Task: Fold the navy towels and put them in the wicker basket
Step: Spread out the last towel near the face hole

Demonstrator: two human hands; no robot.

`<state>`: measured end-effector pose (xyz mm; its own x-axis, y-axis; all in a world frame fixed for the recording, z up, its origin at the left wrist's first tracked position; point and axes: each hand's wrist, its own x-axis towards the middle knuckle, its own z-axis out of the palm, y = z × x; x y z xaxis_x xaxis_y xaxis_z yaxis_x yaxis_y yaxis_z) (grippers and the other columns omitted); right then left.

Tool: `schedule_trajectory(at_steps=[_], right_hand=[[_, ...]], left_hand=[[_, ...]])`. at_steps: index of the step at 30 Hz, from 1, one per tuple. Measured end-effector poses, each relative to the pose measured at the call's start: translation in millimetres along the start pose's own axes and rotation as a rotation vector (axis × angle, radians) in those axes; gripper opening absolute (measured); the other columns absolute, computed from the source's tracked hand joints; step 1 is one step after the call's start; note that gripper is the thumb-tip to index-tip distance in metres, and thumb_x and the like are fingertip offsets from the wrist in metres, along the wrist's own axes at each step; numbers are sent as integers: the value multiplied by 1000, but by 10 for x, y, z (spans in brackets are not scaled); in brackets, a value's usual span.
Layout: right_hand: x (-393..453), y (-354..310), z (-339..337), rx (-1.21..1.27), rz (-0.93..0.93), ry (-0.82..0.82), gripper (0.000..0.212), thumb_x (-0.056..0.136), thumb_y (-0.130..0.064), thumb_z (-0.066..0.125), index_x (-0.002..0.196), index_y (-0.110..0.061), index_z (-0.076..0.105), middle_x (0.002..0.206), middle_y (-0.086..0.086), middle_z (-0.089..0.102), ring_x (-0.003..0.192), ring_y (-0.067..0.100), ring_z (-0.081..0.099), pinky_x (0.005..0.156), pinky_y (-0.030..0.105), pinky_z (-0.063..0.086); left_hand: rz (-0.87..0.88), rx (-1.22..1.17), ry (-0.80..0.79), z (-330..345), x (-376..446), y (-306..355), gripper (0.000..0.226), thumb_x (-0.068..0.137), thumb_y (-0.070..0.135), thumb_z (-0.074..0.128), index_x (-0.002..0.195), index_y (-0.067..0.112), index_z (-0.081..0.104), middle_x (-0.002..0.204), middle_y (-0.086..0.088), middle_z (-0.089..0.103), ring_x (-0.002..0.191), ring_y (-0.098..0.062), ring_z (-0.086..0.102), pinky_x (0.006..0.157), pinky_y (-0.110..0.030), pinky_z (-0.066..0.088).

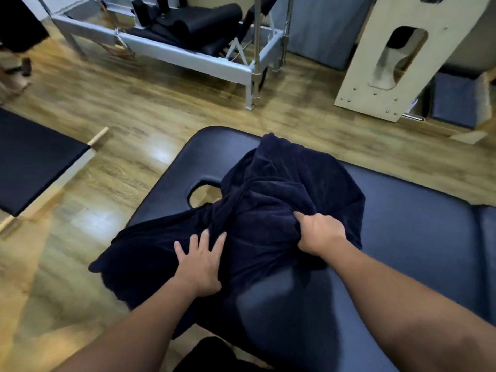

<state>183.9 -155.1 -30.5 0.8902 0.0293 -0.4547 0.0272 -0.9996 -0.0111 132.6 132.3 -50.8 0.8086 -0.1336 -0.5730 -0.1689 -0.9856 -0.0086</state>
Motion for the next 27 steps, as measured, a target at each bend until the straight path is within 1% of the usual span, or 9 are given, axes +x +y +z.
schedule_trajectory(at_steps=[3,5,7,11,13,15,18,22,27], right_hand=[[-365,334,171,88,115,-4,71,80,-28,59,146,-37,37,87,-3,60,76,27,60,62,35,51],[-613,539,307,137,209,3,70,79,-31,60,145,-37,38,89,-2,60,82,28,63,63,35,49],[-878,723,438,165,298,3,73,80,-32,60,148,-37,34,92,-2,62,86,29,66,65,35,51],[-1304,1085,644,180,442,-10,69,79,-34,60,144,-35,35,88,-3,62,83,28,66,68,38,56],[-1492,1277,729,191,502,-5,69,79,-34,60,143,-36,34,85,-4,60,80,27,65,66,37,55],[-1646,1462,822,211,550,6,73,79,-33,59,146,-38,30,81,-5,57,77,26,63,62,34,52],[-1842,1793,963,241,606,17,81,80,-33,59,152,-40,22,82,-5,58,74,25,60,59,33,50],[-2064,2390,1148,256,635,61,84,81,-39,60,154,-42,19,97,-2,64,88,27,64,61,34,47],[-2371,3358,1335,266,642,84,84,83,-43,60,155,-41,15,103,1,62,90,27,64,64,35,51]], left_hand=[[72,29,-6,-18,53,333,115,81,33,68,156,34,-19,164,-14,-15,150,-44,-9,114,-75,-3],[140,57,1,-40,109,557,116,79,29,68,156,34,-19,163,-15,-16,149,-44,-10,114,-75,-4],[228,82,25,-42,177,788,117,77,27,68,156,33,-18,162,-15,-16,148,-43,-9,113,-75,-4],[374,156,53,-70,229,1279,118,75,23,69,157,31,-15,161,-16,-13,147,-42,-4,113,-74,-3],[421,187,49,-72,216,1536,118,75,21,69,158,31,-14,162,-16,-13,148,-42,-4,113,-73,-4],[453,197,39,-76,200,1780,119,75,18,69,158,31,-14,162,-16,-13,148,-42,-6,114,-73,-6],[484,225,25,-70,195,2189,118,75,14,68,158,32,-15,163,-16,-15,149,-42,-9,114,-73,-7],[500,283,53,-71,190,2866,115,78,16,67,158,32,-14,163,-16,-14,150,-41,-6,114,-73,-4],[519,315,90,-39,156,3886,114,78,15,66,158,32,-13,163,-16,-11,150,-41,-4,115,-73,-2]])
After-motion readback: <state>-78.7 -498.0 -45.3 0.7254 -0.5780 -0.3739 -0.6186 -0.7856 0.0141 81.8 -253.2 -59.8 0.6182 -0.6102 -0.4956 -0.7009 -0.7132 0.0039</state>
